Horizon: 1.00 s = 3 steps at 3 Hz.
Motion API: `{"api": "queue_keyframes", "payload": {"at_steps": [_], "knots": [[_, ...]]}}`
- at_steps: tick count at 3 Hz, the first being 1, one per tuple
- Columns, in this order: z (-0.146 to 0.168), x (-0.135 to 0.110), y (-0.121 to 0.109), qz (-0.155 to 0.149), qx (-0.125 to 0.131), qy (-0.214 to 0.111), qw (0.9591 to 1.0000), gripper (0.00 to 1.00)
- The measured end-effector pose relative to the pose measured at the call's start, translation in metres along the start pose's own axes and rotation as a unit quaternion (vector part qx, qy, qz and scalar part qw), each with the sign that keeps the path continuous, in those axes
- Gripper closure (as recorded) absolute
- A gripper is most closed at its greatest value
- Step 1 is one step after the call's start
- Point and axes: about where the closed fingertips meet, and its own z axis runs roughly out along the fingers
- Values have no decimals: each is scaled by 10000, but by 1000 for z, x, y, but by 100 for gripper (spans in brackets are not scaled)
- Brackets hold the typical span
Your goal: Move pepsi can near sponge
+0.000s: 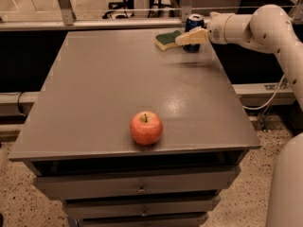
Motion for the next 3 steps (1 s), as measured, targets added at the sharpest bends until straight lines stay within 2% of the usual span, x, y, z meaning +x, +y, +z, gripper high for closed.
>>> {"api": "queue_keyframes", "payload": {"at_steps": [1,2,3], "knots": [[-84,-37,34,-452,-89,-80,9989,0],[-157,-51,74,-684,-385,-23,9969,0],[-170,-49,75,-693,-388,16,9968,0]]}}
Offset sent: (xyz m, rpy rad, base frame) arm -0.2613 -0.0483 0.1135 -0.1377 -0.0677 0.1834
